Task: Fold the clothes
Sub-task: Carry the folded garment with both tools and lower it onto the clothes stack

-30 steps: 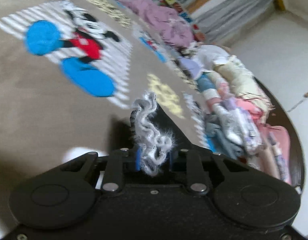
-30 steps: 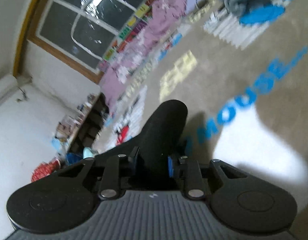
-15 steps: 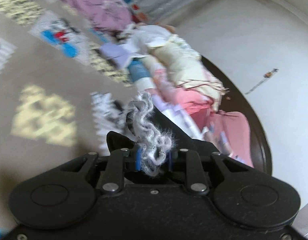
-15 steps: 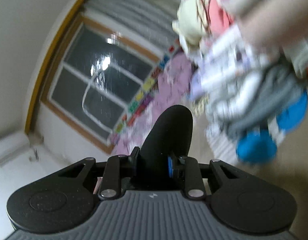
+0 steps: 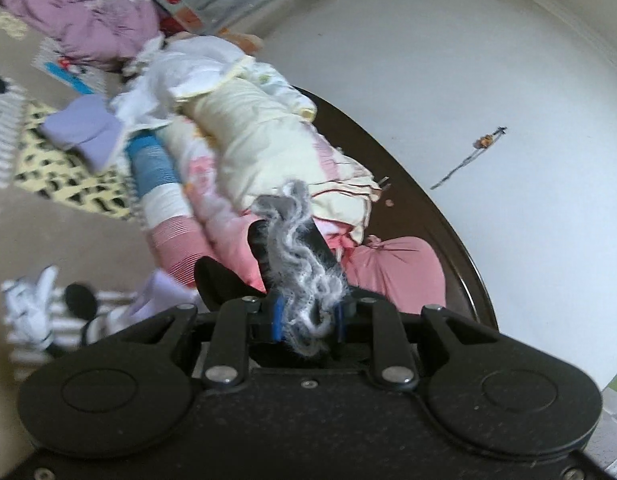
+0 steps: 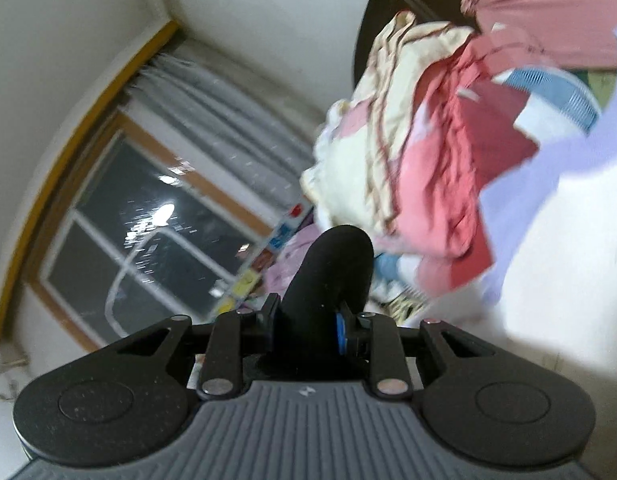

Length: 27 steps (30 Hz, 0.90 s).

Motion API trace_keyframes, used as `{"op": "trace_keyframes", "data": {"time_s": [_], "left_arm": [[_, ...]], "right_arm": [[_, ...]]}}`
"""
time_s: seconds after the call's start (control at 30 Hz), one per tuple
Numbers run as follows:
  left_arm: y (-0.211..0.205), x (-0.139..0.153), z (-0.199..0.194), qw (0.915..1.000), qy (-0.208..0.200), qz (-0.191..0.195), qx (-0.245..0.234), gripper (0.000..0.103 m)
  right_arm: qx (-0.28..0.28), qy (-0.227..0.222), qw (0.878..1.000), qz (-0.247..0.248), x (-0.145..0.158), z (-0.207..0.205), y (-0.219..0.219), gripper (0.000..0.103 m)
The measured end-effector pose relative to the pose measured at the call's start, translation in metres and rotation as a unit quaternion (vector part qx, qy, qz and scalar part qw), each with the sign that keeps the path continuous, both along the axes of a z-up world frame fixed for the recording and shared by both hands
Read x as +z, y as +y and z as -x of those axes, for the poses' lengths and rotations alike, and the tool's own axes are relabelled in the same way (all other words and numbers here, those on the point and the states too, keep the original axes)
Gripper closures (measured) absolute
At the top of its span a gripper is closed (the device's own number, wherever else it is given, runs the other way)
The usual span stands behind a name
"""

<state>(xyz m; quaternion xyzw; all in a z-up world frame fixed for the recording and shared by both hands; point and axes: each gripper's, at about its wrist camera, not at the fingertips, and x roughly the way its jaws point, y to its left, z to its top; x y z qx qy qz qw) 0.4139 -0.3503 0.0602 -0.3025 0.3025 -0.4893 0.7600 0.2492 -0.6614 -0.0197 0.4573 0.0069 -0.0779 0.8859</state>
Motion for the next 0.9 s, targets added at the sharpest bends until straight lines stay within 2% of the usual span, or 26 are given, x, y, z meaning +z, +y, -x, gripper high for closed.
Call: {"op": "trace_keyframes", "data": {"time_s": [0.1,0.2,0.33,0.37,0.4,0.43,0.47,0.53,0.57,0.67,0.73,0.83,0.9], "left_arm": [[-0.027,-0.002,-0.018,0.9998,-0.005,-0.004,-0.018,0.082],[-0.056,-0.018,-0.032,0.9993,0.002,-0.026,-0.028,0.082],[-0.082,-0.053,-0.041,0.9933,0.009,-0.114,-0.019,0.081],[-0.080,-0.059,-0.040,0.9923,0.007,-0.123,-0.009,0.077],[-0.074,-0.064,-0.038,0.9932,0.008,-0.116,-0.003,0.064],[-0.068,-0.065,-0.035,0.9935,0.002,-0.114,0.007,0.057],[-0.061,-0.064,-0.031,0.9932,-0.010,-0.114,0.020,0.052],[-0.049,-0.052,-0.017,0.9873,-0.073,-0.130,0.056,0.052],[-0.045,-0.048,-0.012,0.9862,-0.090,-0.126,0.060,0.052],[-0.044,-0.034,0.004,0.9827,-0.141,-0.109,0.052,0.052],[-0.053,-0.027,0.020,0.9748,-0.185,-0.119,0.038,0.053],[-0.075,-0.032,0.035,0.9637,-0.224,-0.145,0.006,0.052],[-0.095,-0.049,0.038,0.9531,-0.224,-0.203,-0.011,0.053]], "right_arm": [[-0.023,0.027,0.999,0.008,-0.001,-0.018,-0.021,0.075],[-0.033,0.063,0.997,0.020,-0.012,-0.026,-0.033,0.075],[-0.040,0.113,0.992,0.042,-0.017,-0.028,-0.034,0.072],[-0.044,0.117,0.991,0.048,-0.017,-0.025,-0.032,0.071],[-0.050,0.119,0.990,0.057,-0.016,-0.022,-0.030,0.071],[-0.060,0.116,0.989,0.073,-0.014,-0.017,-0.024,0.067],[-0.069,0.113,0.987,0.090,-0.012,-0.012,-0.019,0.060],[-0.084,0.096,0.985,0.120,-0.007,-0.004,-0.011,0.055],[-0.091,0.084,0.983,0.134,-0.004,0.000,-0.007,0.055],[-0.105,0.050,0.977,0.178,0.005,0.010,0.004,0.055],[-0.074,0.033,0.975,0.209,0.013,0.001,0.016,0.056],[-0.041,0.064,0.973,0.217,0.013,-0.028,0.028,0.057],[-0.012,0.138,0.973,0.186,-0.005,-0.057,0.024,0.057]]}}
